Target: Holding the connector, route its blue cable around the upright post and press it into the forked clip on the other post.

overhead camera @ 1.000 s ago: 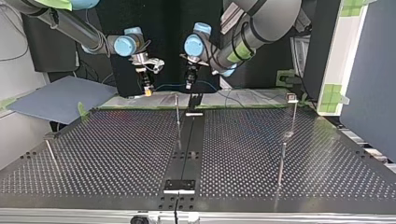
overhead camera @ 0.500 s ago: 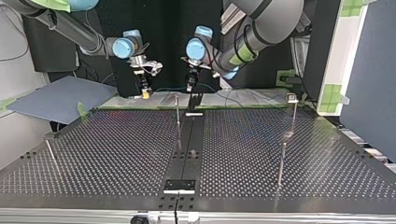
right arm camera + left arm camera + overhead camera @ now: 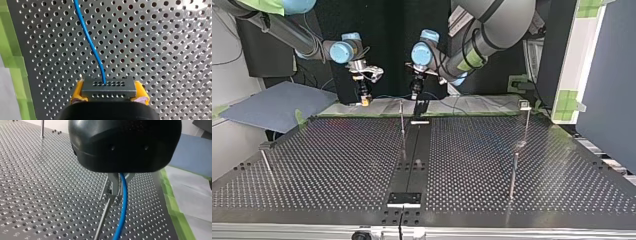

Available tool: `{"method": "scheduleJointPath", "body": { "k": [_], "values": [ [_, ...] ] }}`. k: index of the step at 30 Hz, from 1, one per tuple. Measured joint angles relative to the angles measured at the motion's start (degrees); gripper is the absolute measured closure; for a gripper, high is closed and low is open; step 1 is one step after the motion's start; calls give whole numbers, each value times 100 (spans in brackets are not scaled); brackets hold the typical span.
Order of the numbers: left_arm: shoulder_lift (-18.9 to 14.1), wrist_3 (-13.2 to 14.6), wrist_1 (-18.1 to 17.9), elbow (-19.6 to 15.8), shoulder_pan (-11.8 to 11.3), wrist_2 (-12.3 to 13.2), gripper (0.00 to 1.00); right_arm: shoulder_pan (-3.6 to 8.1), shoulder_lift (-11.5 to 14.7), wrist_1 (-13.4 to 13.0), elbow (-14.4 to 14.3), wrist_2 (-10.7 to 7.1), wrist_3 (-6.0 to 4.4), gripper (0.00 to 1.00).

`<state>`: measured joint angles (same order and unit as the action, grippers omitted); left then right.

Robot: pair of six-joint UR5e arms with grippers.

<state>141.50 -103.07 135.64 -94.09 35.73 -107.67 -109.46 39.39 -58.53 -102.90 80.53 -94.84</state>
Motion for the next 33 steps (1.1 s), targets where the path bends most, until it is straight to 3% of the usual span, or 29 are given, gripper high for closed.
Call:
{"method": "scheduleJointPath", "body": {
  "k": [33],
  "values": [
    [144, 81, -13, 260, -9, 63, 93, 177, -70, 177, 209, 0, -12, 100]
  ]
}}
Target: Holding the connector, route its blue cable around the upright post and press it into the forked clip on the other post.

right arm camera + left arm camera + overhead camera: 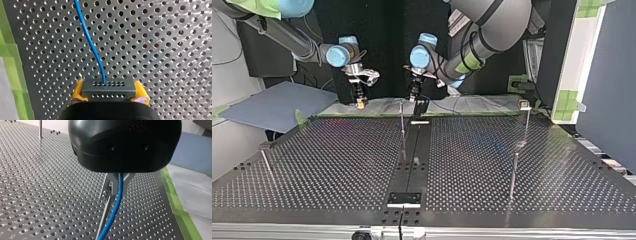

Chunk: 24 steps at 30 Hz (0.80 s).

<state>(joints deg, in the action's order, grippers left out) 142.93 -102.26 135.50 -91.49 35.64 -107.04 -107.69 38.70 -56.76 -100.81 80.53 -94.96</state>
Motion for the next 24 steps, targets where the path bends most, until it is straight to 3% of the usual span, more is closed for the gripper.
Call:
{"method": "scheduleJointPath", "body": {
  "k": [12, 24],
  "values": [
    [3, -140, 13, 36, -67, 148, 93, 26, -14, 82, 130, -1, -30, 100],
    [6, -518, 10, 79, -165, 219, 90, 21, -30, 92, 144, -1, 0, 100]
  ]
}}
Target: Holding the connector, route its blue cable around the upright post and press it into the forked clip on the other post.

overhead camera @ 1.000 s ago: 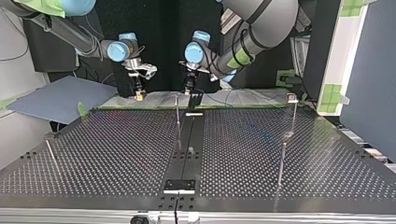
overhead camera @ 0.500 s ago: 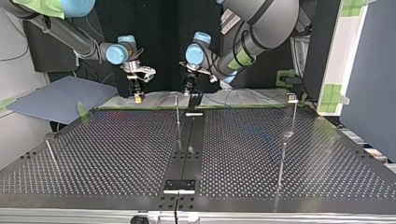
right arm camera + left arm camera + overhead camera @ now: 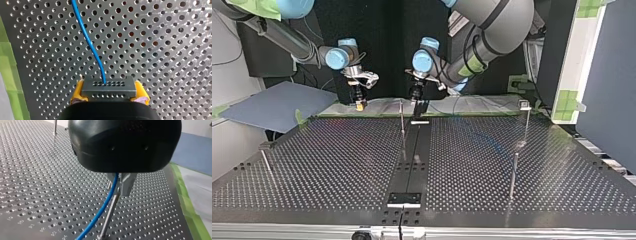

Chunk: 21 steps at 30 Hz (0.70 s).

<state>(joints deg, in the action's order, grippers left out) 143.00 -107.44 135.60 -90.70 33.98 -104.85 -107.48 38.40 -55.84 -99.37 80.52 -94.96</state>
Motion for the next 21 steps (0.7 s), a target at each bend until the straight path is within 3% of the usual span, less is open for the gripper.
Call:
{"method": "scheduleJointPath", "body": {
  "k": [8, 21],
  "values": [
    [128, -145, 46, 48, -49, 61, 90, -21, -12, -8, 4, 0, 24, 100],
    [252, -138, 150, 255, -130, 160, 88, -24, -41, 10, 65, 3, 34, 100]
  ]
}}
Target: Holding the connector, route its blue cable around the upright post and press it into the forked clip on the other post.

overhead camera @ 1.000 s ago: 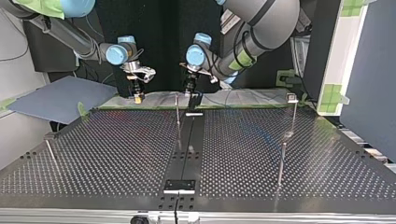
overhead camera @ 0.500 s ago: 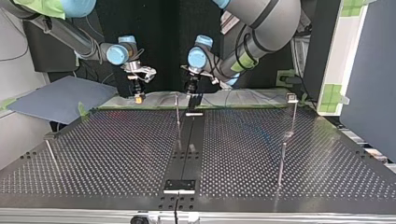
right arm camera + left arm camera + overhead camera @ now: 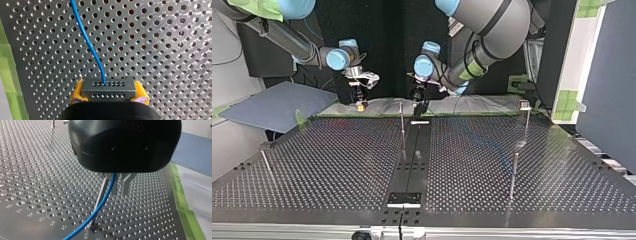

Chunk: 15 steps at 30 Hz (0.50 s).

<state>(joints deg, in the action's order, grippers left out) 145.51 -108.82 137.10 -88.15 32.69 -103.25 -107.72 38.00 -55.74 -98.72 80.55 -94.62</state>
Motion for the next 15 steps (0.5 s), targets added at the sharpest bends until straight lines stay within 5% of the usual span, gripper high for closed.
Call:
{"method": "scheduleJointPath", "body": {
  "k": [15],
  "values": [
    [-1, -63, 82, 108, -163, 146, 88, 25, -317, 497, 308, 18, 3, 100]
  ]
}}
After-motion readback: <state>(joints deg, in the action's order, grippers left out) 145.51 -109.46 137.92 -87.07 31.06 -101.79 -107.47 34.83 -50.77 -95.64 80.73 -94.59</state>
